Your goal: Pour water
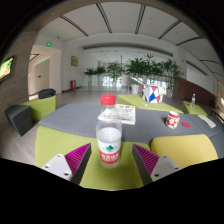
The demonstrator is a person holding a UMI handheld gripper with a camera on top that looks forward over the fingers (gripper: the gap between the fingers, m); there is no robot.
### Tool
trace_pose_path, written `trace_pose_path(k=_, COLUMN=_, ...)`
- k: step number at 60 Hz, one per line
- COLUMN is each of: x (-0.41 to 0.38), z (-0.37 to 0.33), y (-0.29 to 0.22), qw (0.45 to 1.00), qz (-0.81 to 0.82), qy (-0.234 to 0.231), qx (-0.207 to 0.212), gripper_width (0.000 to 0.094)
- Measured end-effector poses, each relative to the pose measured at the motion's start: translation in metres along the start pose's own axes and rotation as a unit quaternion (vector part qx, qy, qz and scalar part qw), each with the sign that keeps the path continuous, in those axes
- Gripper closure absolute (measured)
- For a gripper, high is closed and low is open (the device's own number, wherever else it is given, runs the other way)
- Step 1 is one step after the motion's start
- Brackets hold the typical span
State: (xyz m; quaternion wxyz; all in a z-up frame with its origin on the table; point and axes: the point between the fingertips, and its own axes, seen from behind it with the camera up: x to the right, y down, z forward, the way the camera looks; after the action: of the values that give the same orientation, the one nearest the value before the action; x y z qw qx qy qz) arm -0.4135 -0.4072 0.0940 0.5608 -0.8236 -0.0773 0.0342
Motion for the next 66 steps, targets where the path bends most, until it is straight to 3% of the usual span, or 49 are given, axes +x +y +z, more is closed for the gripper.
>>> trace_pose_path(k=8, x=-0.009, z=0.05, y=-0.001, qw=1.0, qz=0.006, qy=0.014, qx=0.007, gripper_width=0.0152)
trace_pose_path(k=12, x=-0.012, z=0.064, y=-0.003, qw=1.0, qz=0.012, qy=0.016, qx=0.014, gripper_width=0.0245)
trace_pose_path(k=16, x=-0.011, z=0.076, y=-0.006, qw=0.999, qz=0.02, qy=0.017, qx=0.025, gripper_width=0.0399)
trace_pose_path(k=31, x=-0.01, z=0.078, y=-0.013, qw=0.998, qz=0.026, qy=0.001, qx=0.049, gripper_width=0.0608)
trace_pose_path(k=38, x=-0.015, z=0.071, y=-0.03, qw=0.997, qz=0.043, qy=-0.022, qx=0.053, gripper_width=0.0611)
trace_pose_path(k=46, x=-0.017, z=0.061, y=-0.091, qw=0.989, qz=0.095, qy=-0.076, qx=0.086, gripper_width=0.0611)
trace_pose_path(k=58, x=0.007, z=0.058, y=-0.22, qw=0.944, qz=0.225, qy=-0.186, qx=0.152, gripper_width=0.0612)
trace_pose_path(k=66, x=0.073, z=0.082, y=-0.279, qw=0.879, qz=0.355, qy=-0.271, qx=0.168, gripper_width=0.0612)
